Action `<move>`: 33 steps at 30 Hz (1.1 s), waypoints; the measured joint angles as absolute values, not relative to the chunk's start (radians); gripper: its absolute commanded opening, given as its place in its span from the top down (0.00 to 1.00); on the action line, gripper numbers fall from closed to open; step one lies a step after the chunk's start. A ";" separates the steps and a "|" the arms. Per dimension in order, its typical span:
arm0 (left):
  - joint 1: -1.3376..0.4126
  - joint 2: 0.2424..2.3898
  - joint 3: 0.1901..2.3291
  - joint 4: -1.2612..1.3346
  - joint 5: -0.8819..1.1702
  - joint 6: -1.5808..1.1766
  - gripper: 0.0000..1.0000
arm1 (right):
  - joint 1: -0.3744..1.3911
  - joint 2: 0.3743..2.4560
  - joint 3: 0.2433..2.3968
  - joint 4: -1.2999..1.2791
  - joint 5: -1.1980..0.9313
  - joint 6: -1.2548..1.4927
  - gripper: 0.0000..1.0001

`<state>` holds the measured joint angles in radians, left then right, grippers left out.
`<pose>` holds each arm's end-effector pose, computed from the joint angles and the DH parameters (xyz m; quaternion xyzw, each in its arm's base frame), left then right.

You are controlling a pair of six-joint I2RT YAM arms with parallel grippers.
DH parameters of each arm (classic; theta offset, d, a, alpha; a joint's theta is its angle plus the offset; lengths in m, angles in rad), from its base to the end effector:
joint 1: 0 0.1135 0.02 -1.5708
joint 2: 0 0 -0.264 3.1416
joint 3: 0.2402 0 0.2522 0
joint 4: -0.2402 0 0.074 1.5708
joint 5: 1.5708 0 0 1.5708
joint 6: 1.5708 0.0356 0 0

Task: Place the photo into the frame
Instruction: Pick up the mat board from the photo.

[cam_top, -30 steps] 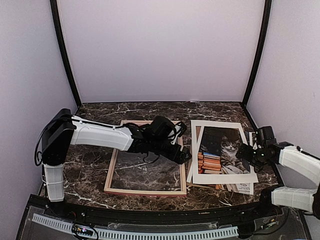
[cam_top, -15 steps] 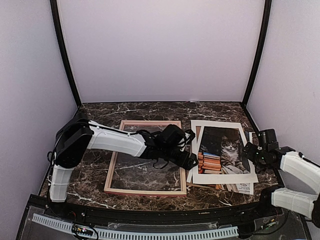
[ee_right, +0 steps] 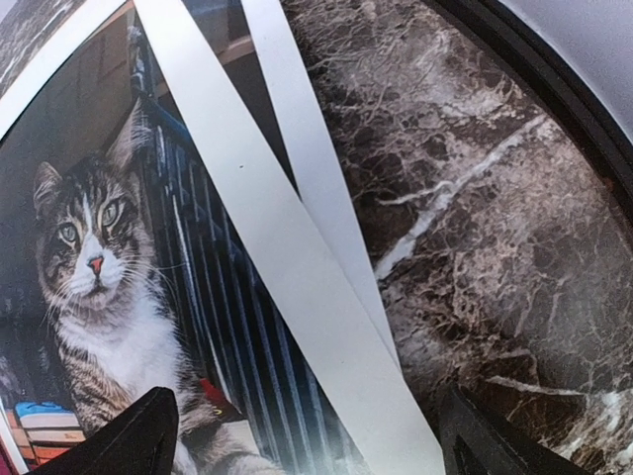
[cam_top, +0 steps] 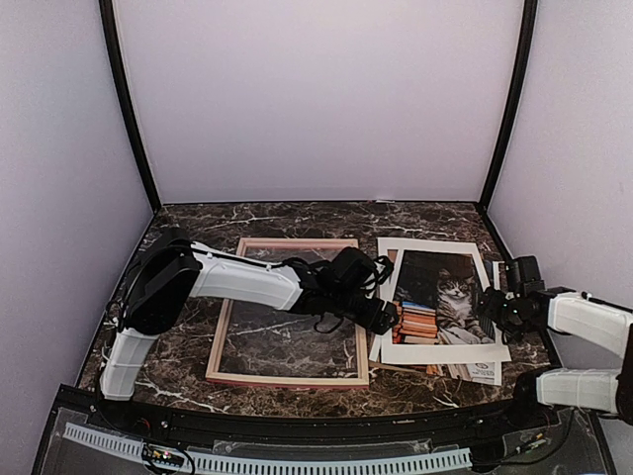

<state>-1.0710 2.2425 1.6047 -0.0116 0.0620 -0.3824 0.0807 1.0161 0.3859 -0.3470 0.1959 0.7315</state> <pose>0.2396 -0.4435 0.1563 0.3152 0.8381 -0.3160 0.3137 0.1751 0.0072 0.1517 0.3314 0.8926 0.0291 0.3043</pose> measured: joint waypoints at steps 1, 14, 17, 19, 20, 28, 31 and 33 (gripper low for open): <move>-1.071 2.246 1.611 -0.017 0.057 -0.382 0.10 | 0.080 1.020 0.386 -0.343 0.184 0.730 0.11; -1.076 2.257 1.638 -0.098 -0.099 -0.401 0.15 | 0.079 0.960 0.368 -0.339 0.031 0.714 0.34; -1.073 2.257 1.638 -0.109 -0.114 -0.408 0.16 | 0.078 0.941 0.358 -0.336 -0.003 0.713 0.38; -1.071 2.257 1.638 -0.114 -0.117 -0.411 0.16 | 0.078 0.937 0.353 -0.337 -0.023 0.712 0.38; -1.069 2.257 1.638 -0.115 -0.117 -0.412 0.17 | 0.078 0.937 0.352 -0.337 -0.031 0.712 0.38; -1.065 2.263 1.637 -0.099 -0.072 -0.416 0.17 | 0.078 0.933 0.346 -0.336 -0.045 0.706 0.27; -1.064 2.265 1.637 -0.095 -0.067 -0.419 0.14 | 0.078 0.939 0.349 -0.336 -0.031 0.689 0.22; -1.064 2.265 1.637 -0.093 -0.069 -0.424 0.12 | 0.078 0.953 0.359 -0.337 -0.022 0.675 0.20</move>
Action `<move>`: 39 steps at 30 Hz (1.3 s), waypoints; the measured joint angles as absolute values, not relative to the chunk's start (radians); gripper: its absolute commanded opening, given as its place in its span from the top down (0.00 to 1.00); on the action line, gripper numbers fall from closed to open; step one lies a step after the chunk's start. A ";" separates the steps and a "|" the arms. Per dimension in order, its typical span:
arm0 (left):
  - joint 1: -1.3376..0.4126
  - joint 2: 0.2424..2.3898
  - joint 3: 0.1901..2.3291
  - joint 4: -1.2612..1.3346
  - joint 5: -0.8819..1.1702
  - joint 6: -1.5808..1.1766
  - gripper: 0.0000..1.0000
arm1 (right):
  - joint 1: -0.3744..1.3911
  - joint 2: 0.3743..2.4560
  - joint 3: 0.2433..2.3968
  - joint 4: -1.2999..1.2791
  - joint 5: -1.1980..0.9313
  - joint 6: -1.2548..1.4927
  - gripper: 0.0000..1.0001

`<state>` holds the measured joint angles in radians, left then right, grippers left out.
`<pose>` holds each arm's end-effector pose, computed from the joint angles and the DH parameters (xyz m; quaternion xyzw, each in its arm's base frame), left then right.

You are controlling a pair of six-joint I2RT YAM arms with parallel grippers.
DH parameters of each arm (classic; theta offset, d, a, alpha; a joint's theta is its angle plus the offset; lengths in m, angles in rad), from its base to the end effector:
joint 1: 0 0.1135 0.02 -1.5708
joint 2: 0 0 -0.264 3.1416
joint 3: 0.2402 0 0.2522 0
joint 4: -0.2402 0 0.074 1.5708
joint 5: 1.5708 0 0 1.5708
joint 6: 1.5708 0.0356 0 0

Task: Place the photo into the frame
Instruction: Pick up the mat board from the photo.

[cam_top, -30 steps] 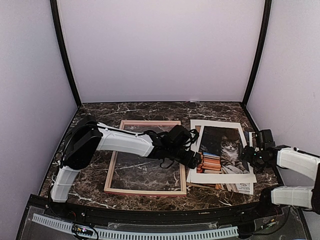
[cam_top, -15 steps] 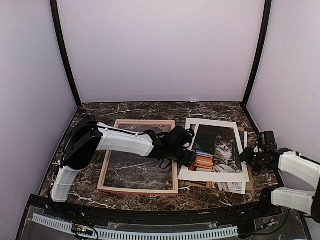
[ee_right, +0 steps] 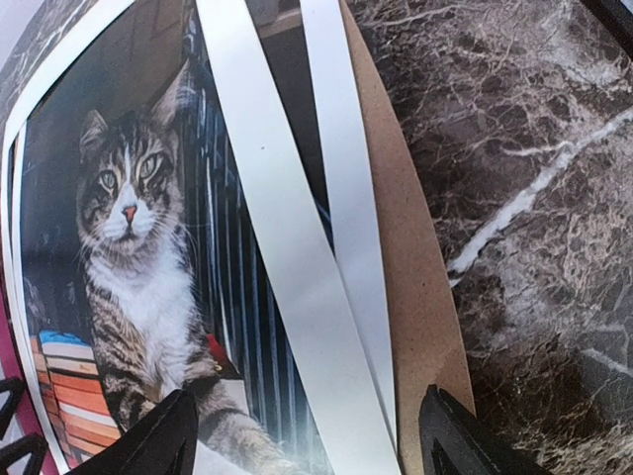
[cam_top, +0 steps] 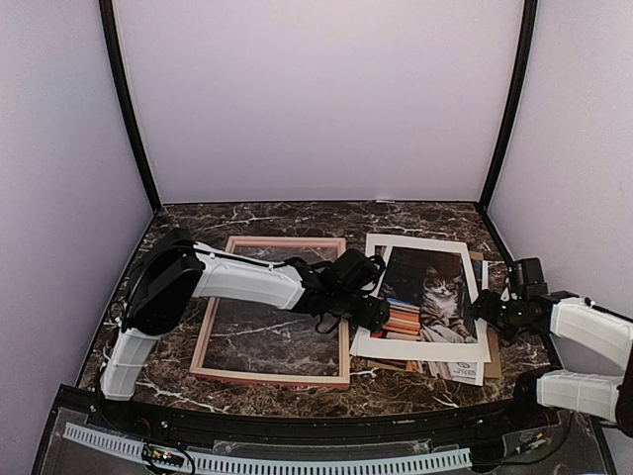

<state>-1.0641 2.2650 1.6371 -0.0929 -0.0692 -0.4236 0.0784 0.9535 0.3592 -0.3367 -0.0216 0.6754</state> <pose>0.2471 -0.4401 0.1488 0.2731 0.8687 -0.2558 0.3246 0.1686 0.0140 0.1534 0.2759 0.9082 0.1253 0.2886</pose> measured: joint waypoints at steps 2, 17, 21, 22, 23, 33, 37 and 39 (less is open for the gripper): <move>-1.065 2.265 1.637 -0.091 -0.073 -0.427 0.11 | 0.078 0.968 0.375 -0.335 -0.009 0.666 0.19; -1.065 2.306 1.691 -0.114 -0.165 -0.456 0.05 | 0.078 1.198 0.495 -0.238 -0.022 0.550 0.19; -1.063 2.308 1.695 -0.125 -0.177 -0.461 0.04 | 0.078 1.260 0.509 -0.218 -0.034 0.527 0.19; -1.063 2.308 1.695 -0.125 -0.177 -0.463 0.04 | 0.078 1.267 0.511 -0.213 -0.035 0.522 0.19; -1.062 2.308 1.695 -0.125 -0.176 -0.465 0.04 | 0.078 1.268 0.513 -0.208 -0.035 0.518 0.19; -1.056 2.316 1.695 -0.094 -0.097 -0.492 0.12 | 0.078 1.271 0.510 -0.196 -0.073 0.501 0.24; -1.053 2.320 1.695 -0.077 -0.078 -0.515 0.14 | 0.077 1.265 0.505 -0.196 -0.100 0.496 0.25; -1.050 2.320 1.695 -0.073 -0.070 -0.525 0.15 | 0.077 1.264 0.504 -0.196 -0.112 0.493 0.26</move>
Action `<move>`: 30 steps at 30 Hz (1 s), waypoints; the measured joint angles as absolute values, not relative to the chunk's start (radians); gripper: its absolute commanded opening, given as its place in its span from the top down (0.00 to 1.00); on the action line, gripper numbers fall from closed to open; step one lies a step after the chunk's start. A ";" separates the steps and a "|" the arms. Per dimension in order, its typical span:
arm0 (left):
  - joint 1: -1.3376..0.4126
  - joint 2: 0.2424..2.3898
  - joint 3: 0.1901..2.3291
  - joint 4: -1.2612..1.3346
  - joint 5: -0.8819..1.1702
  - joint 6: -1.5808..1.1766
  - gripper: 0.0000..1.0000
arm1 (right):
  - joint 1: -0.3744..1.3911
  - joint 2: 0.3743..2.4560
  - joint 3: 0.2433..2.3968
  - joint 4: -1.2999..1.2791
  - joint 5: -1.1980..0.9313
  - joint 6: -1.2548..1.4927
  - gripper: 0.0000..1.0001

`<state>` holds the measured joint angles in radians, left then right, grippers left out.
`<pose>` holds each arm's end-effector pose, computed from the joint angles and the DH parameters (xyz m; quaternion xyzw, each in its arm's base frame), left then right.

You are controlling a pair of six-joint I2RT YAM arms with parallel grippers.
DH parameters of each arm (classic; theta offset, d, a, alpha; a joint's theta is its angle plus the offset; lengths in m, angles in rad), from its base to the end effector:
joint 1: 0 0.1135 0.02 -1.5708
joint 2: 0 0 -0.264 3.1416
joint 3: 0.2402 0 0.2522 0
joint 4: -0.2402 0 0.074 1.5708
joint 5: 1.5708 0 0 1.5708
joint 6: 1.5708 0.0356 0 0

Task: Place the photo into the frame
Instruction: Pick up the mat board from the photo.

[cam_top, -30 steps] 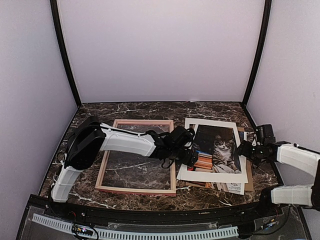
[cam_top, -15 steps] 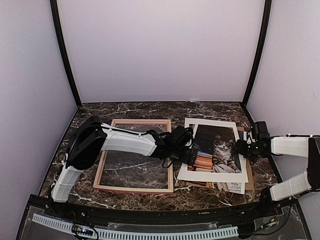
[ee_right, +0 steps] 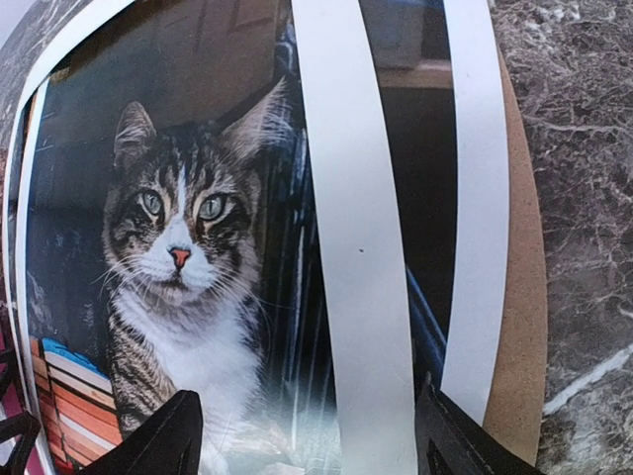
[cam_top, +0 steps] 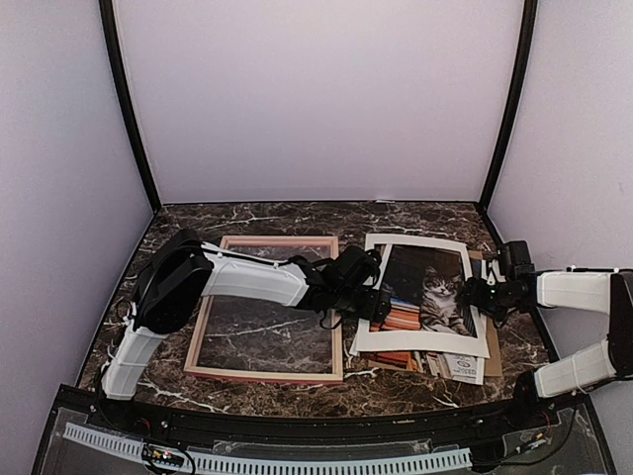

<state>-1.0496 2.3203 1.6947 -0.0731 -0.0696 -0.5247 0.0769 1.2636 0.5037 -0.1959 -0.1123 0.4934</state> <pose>0.2598 -0.4475 0.1415 0.2208 0.8787 -0.2767 0.3203 0.2212 0.0210 0.1506 0.1801 0.9345 0.1363 0.2750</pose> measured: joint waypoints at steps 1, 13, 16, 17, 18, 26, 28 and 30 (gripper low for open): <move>-1.049 2.321 1.695 -0.070 -0.065 -0.529 0.15 | 0.076 1.264 0.504 -0.196 -0.121 0.492 0.26; -1.047 2.324 1.695 -0.052 -0.052 -0.544 0.18 | 0.069 1.235 0.500 -0.198 -0.206 0.490 0.30; -1.047 2.325 1.695 -0.052 -0.056 -0.543 0.24 | 0.067 1.230 0.500 -0.198 -0.218 0.488 0.33; -1.047 2.325 1.695 -0.053 -0.058 -0.543 0.26 | 0.067 1.230 0.500 -0.198 -0.223 0.487 0.34; -1.047 2.325 1.695 -0.053 -0.061 -0.539 0.30 | 0.066 1.230 0.499 -0.197 -0.226 0.486 0.35; -1.047 2.330 1.695 -0.059 -0.092 -0.512 0.43 | 0.064 1.238 0.496 -0.193 -0.257 0.479 0.40; -1.047 2.330 1.695 -0.062 -0.098 -0.505 0.46 | 0.064 1.239 0.496 -0.192 -0.259 0.478 0.41; -1.047 2.330 1.695 -0.064 -0.104 -0.501 0.49 | 0.064 1.239 0.496 -0.193 -0.260 0.476 0.41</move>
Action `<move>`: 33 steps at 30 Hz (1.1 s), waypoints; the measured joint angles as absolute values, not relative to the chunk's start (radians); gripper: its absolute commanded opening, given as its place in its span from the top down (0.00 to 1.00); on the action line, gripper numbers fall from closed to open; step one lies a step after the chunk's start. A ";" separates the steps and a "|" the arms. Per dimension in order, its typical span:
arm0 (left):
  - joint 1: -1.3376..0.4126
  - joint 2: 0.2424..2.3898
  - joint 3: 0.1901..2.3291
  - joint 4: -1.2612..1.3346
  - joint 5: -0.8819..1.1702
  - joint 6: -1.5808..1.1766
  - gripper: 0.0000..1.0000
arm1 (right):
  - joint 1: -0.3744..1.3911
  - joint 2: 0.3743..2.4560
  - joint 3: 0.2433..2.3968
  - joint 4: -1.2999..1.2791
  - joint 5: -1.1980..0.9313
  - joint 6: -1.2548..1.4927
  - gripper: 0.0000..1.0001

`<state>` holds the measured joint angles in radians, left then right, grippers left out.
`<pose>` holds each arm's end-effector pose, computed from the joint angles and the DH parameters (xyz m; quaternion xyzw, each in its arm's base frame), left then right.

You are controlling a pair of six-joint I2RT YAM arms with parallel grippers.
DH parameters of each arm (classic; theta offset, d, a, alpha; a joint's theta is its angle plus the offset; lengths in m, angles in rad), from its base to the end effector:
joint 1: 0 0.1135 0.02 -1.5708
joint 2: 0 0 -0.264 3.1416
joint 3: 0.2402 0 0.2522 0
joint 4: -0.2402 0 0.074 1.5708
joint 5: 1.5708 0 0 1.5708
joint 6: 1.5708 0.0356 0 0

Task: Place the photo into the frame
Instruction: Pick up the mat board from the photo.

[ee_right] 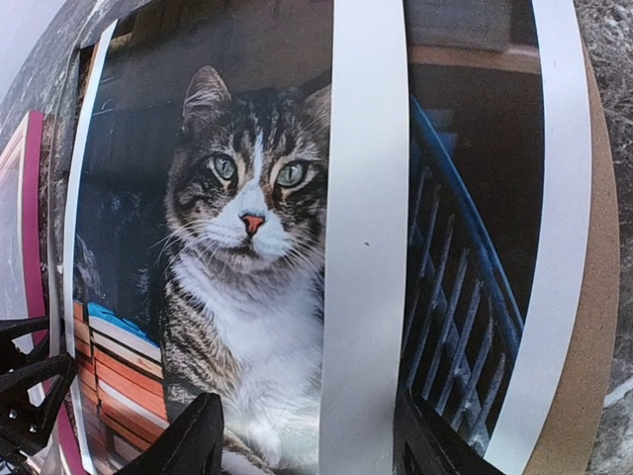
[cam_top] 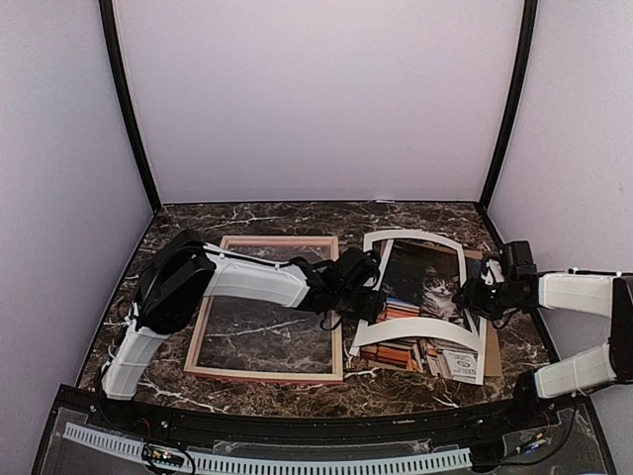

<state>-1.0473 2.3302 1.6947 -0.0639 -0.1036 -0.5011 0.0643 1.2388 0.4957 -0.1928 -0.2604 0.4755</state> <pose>0.2623 -0.4470 0.1374 0.2232 0.8777 -0.2611 0.3342 0.2182 0.0232 0.1543 0.1526 0.9304 0.2014 0.2654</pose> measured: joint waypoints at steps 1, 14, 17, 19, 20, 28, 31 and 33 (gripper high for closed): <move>-1.047 2.331 1.695 -0.066 -0.107 -0.498 0.50 | 0.064 1.239 0.496 -0.193 -0.262 0.475 0.41; -1.047 2.332 1.714 -0.124 -0.134 -0.470 0.65 | 0.064 1.213 0.505 -0.231 -0.262 0.467 0.37; -1.047 2.332 1.719 -0.137 -0.144 -0.459 0.66 | 0.064 1.196 0.525 -0.249 -0.262 0.464 0.34; -1.047 2.332 1.723 -0.148 -0.152 -0.453 0.66 | 0.064 1.185 0.542 -0.260 -0.262 0.464 0.32; -1.047 2.332 1.725 -0.154 -0.155 -0.451 0.67 | 0.064 1.179 0.549 -0.266 -0.262 0.464 0.31; -1.047 2.331 1.736 -0.196 -0.196 -0.422 0.69 | 0.064 1.096 0.625 -0.339 -0.261 0.461 0.21; -1.047 2.329 1.742 -0.211 -0.207 -0.412 0.70 | 0.064 1.075 0.646 -0.363 -0.257 0.459 0.17; -1.047 2.327 1.747 -0.220 -0.215 -0.403 0.72 | 0.064 1.067 0.657 -0.377 -0.250 0.456 0.16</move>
